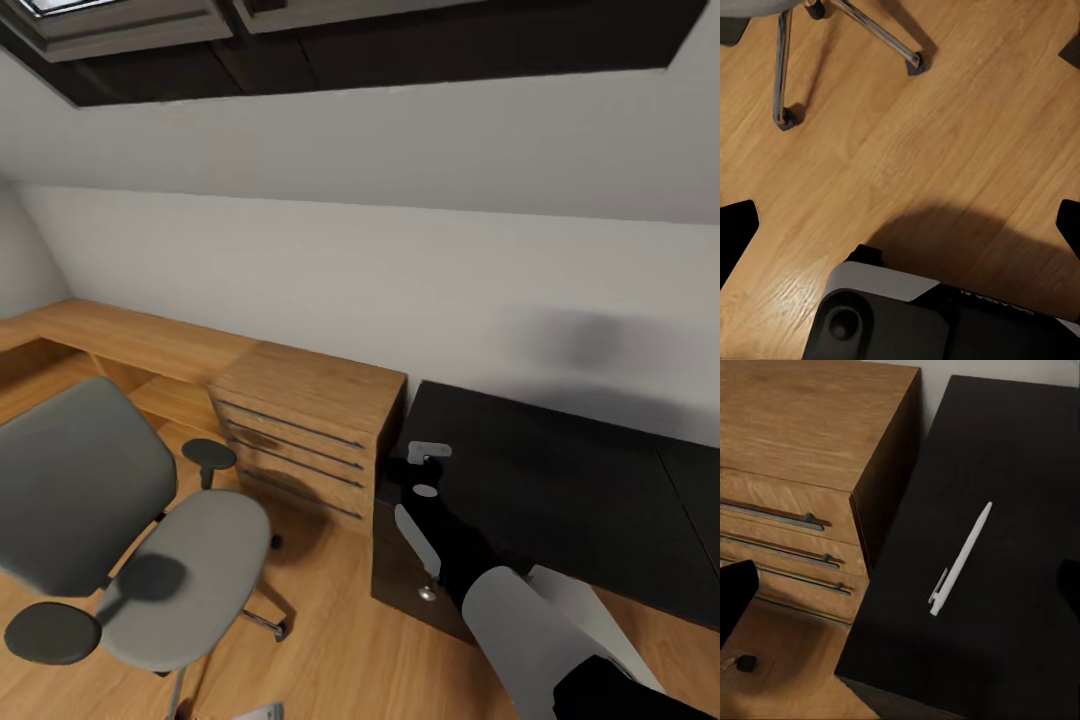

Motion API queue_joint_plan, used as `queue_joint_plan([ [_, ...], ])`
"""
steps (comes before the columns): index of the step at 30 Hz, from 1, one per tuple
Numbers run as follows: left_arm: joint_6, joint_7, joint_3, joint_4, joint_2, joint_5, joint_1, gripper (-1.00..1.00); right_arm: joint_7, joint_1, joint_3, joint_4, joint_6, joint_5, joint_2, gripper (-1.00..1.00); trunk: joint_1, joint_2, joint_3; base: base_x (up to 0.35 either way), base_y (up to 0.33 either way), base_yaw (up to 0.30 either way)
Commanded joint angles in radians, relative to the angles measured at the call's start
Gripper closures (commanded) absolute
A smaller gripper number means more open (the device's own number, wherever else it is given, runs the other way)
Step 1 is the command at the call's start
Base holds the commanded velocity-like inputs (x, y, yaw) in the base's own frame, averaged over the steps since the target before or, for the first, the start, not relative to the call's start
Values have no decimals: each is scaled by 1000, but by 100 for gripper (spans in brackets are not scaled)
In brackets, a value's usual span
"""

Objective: In the bedroom, organize the workspace by keeping the computer under the desk, ensuring the monitor is on the desk, placing the keyboard on the desk next to the monitor, placing the mouse on the desk next to the keyboard, moving the folder from the swivel chair onto the desk next to the mouse, stacking the notebook on top of the folder with the pen on top of the notebook, and positioning the swivel chair next to the desk.

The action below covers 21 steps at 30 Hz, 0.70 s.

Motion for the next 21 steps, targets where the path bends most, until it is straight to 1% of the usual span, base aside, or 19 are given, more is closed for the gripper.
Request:
queue_joint_plan([
  [1, -1, 8, -6, -2, 1, 7, -1, -100, -7, -1, 2, -1, 6, -3, 0, -100, 0, -2, -2, 0, 0, 273],
  [3, -1, 8, -6, -2, 1, 7, -1, -100, -7, -1, 2, -1, 6, -3, 0, -100, 0, -2, -2, 0, 0, 251],
  [6, -1, 8, -7, -3, 1, 6, -1, -100, -5, 1, 1, -1, 6, -3, 0, -100, 0, -2, -2, 0, 0, 88],
  [13, -1, 8, -9, -3, 0, 6, -1, -100, -4, 10, 6, 10, 6, 4, 0, -100, 0, -2, -2, 0, 0, 19],
  [16, -1, 8, -10, -3, 0, 6, -1, -100, -4, 11, 8, 40, 2, 7, 0, -100, 0, -2, -2, 0, 0, 2],
  [18, -1, 8, -11, -3, 0, 7, -1, -100, -4, 11, 7, 96, -35, 9, 0, -100, 0, -2, -2, 0, 0, 0],
  [19, -1, 8, -11, -3, 0, 7, -1, -100, -4, 10, 6, 125, -72, 9, 0, -100, 0, -2, -2, 0, 0, 0],
  [20, -1, 8, -11, -3, 0, 7, -1, -100, -4, 10, 6, 138, -93, 9, 0, -100, 0, -2, -2, 0, 0, 0],
  [21, -1, 8, -11, -3, -1, 6, -1, -100, -4, 10, 6, 164, -135, 9, 0, -100, 0, -2, -2, 0, 0, 0],
])
